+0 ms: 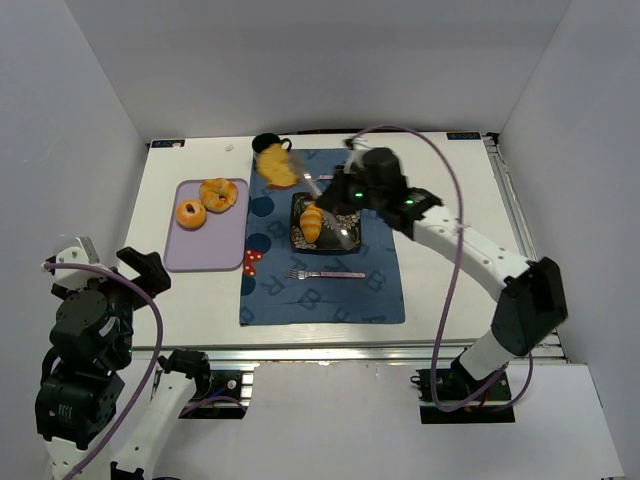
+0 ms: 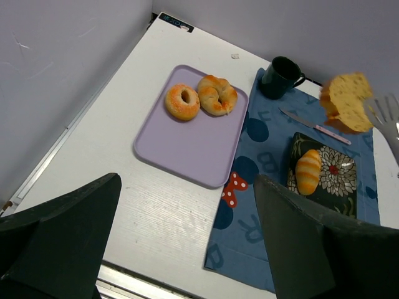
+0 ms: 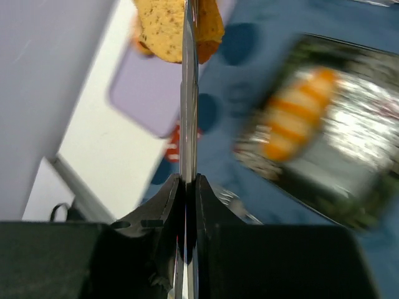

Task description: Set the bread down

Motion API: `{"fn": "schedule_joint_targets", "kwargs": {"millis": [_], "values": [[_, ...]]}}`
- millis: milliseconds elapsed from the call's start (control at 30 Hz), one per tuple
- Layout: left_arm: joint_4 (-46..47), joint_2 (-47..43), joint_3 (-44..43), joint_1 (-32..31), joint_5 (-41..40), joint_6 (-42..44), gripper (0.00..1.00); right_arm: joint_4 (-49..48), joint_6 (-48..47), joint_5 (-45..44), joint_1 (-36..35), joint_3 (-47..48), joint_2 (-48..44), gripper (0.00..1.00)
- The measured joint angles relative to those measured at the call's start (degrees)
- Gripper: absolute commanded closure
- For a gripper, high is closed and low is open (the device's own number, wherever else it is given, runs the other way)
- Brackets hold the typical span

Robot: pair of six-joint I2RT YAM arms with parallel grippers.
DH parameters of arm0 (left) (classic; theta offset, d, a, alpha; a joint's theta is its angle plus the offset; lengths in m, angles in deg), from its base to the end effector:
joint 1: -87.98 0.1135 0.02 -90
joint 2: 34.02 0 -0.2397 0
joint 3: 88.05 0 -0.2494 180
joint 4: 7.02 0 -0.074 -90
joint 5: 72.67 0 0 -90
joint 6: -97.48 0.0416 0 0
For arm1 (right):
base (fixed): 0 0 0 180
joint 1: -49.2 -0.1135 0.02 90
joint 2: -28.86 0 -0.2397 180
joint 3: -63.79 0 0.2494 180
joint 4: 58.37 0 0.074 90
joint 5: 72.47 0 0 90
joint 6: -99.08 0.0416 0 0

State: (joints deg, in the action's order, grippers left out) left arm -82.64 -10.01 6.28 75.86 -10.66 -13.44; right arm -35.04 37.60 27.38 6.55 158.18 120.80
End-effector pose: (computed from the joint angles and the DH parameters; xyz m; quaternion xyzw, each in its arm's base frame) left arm 0.0304 0.0134 0.4038 -0.2072 0.7507 0.0127 0.6272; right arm 0.2781 0.2659 0.3227 -0.1492 0.8083 0.3864 0.4185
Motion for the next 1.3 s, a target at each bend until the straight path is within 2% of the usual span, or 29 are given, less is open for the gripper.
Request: {"fn": "schedule_joint_targets", "kwargs": {"millis": [133,267,533,733,933,967,1033,1233,1300], "values": [[0.26,-0.09,0.24,0.0,0.39,-0.13,0.02,-2.93,1.4,4.79,12.2,-12.24,-5.51,1.0],[0.5,-0.09,1.09,0.0,0.9,-0.35,0.02,-4.02,2.12,11.23,17.75,-19.08,-6.23,1.0],[0.66,-0.09,1.66,0.0,1.27,-0.74,0.02,-9.29,3.04,17.68,20.46,-25.64,-6.43,1.0],[0.66,-0.09,1.66,0.0,1.46,-0.94,0.02,-11.54,4.09,18.93,22.1,-31.28,-7.15,1.0],[0.66,-0.09,1.66,0.0,1.68,-0.98,0.02,-12.96,4.09,18.75,23.08,-31.65,-7.15,1.0],[0.68,-0.07,1.66,0.0,1.75,-0.98,0.02,-13.0,4.07,18.67,23.1,-31.65,-7.15,0.92],[0.68,-0.07,1.66,0.0,1.88,-1.01,0.02,-13.05,3.96,18.32,23.15,-31.85,-7.15,0.84],[0.68,-0.07,1.66,0.0,1.9,-1.03,0.02,-12.85,3.5,16.85,23.15,-33.94,-7.15,0.78],[0.68,-0.07,1.66,0.0,1.92,-1.07,0.02,-12.57,3.1,16.2,23.19,-34.34,-7.15,0.68]]}}
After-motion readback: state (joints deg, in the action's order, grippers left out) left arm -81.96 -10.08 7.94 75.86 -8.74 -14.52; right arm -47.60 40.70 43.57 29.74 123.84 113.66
